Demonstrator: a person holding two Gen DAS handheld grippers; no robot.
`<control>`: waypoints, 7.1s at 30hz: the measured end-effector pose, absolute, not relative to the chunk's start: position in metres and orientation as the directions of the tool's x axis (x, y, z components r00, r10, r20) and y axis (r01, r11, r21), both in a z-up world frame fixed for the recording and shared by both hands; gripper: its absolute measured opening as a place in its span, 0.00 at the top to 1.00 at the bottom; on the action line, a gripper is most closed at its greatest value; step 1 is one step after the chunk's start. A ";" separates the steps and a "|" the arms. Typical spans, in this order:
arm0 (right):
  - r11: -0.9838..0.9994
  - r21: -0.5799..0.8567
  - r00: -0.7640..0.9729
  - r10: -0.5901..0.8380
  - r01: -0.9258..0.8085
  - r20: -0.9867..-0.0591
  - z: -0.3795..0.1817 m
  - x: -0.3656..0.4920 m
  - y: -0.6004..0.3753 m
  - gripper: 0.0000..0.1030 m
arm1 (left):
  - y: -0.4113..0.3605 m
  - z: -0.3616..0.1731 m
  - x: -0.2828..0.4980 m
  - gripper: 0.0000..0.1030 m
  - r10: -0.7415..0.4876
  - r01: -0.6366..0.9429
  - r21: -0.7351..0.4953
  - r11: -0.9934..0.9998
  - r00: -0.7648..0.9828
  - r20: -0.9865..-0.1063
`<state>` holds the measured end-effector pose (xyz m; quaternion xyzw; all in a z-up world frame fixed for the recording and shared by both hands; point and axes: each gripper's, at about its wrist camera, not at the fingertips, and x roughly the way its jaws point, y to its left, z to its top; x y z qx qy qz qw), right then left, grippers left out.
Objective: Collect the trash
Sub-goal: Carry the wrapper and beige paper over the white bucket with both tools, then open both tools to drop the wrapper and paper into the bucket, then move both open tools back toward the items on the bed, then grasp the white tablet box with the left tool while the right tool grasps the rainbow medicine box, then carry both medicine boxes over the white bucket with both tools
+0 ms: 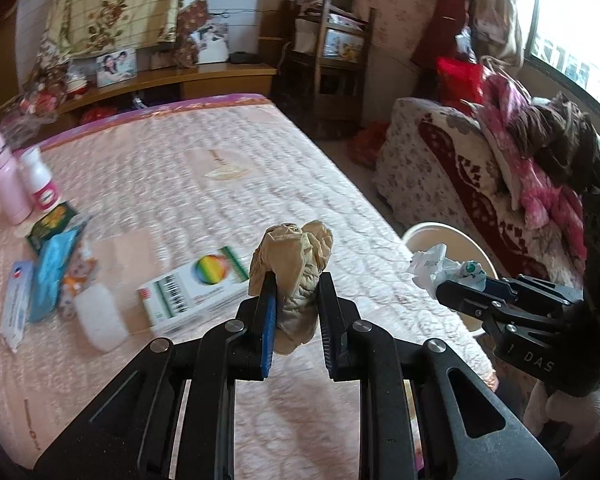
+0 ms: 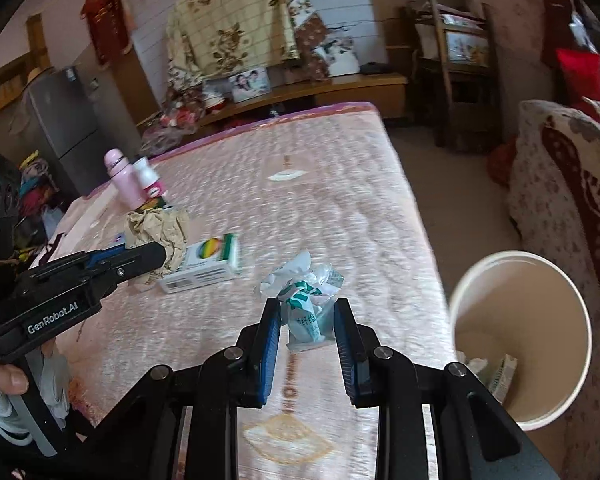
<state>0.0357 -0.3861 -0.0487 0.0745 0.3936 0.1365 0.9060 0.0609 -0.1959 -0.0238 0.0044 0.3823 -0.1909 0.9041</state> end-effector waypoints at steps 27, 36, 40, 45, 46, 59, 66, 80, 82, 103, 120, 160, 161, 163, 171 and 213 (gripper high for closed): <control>0.960 0.243 0.665 0.090 0.140 -0.741 -0.077 0.028 -0.543 0.75 | -0.351 -0.047 0.091 0.84 -0.489 0.540 -0.193 0.819 0.481 -0.727; 0.945 0.241 0.643 0.046 0.219 -0.765 -0.096 0.033 -0.580 0.75 | -0.389 -0.060 0.105 0.84 -0.524 0.568 -0.236 0.789 0.420 -0.741; 0.942 0.235 0.636 0.031 0.239 -0.771 -0.101 0.035 -0.587 0.75 | -0.403 -0.065 0.110 0.83 -0.546 0.587 -0.254 0.769 0.395 -0.739; 0.937 0.224 0.620 0.011 0.268 -0.785 -0.110 0.038 -0.599 0.74 | -0.417 -0.071 0.115 0.75 -0.556 0.598 -0.265 0.756 0.374 -0.743; 0.936 0.219 0.615 0.002 0.277 -0.788 -0.112 0.039 -0.602 0.71 | -0.419 -0.073 0.116 0.71 -0.557 0.598 -0.269 0.755 0.366 -0.746; 0.916 0.243 0.620 -0.009 0.321 -0.784 -0.122 0.035 -0.614 0.50 | -0.401 -0.073 0.116 0.45 -0.535 0.582 -0.244 0.776 0.403 -0.742; 0.913 0.262 0.633 0.006 0.312 -0.774 -0.121 0.035 -0.608 0.35 | -0.381 -0.072 0.113 0.45 -0.526 0.562 -0.244 0.790 0.418 -0.741; 0.937 0.237 0.648 0.016 0.255 -0.762 -0.102 0.036 -0.569 0.35 | -0.335 -0.065 0.102 0.45 -0.460 0.507 -0.186 0.842 0.495 -0.737; 0.943 0.227 0.644 0.018 0.243 -0.765 -0.100 0.036 -0.558 0.35 | -0.325 -0.063 0.100 0.45 -0.449 0.493 -0.179 0.852 0.511 -0.733; 0.976 0.217 0.633 0.159 0.014 -0.758 -0.076 0.054 -0.427 0.34 | -0.189 -0.052 0.080 0.45 -0.305 0.310 -0.132 0.942 0.618 -0.725; 0.966 0.196 0.571 0.257 -0.168 -0.779 -0.086 0.076 -0.321 0.34 | -0.082 -0.057 0.071 0.45 -0.183 0.132 -0.128 0.983 0.652 -0.735; 0.928 0.189 0.465 0.329 -0.322 -0.822 -0.102 0.204 -0.180 0.28 | 0.099 -0.104 0.130 0.43 -0.001 -0.086 -0.058 0.995 0.546 -0.838; 0.930 0.177 0.461 0.318 -0.323 -0.829 -0.103 0.205 -0.176 0.28 | 0.100 -0.106 0.134 0.43 0.005 -0.089 -0.052 0.995 0.543 -0.839; 0.928 0.179 0.450 0.319 -0.327 -0.834 -0.107 0.211 -0.168 0.28 | 0.103 -0.109 0.140 0.43 0.011 -0.098 -0.050 0.994 0.539 -0.842; 0.934 0.138 0.453 0.285 -0.330 -0.845 -0.124 0.220 -0.146 0.28 | 0.103 -0.123 0.157 0.44 0.032 -0.136 -0.048 0.990 0.531 -0.846; 0.922 0.112 0.621 0.335 -0.370 -0.709 -0.060 0.135 -0.175 0.51 | 0.023 -0.045 0.090 0.54 -0.034 -0.055 -0.106 0.993 0.721 -0.692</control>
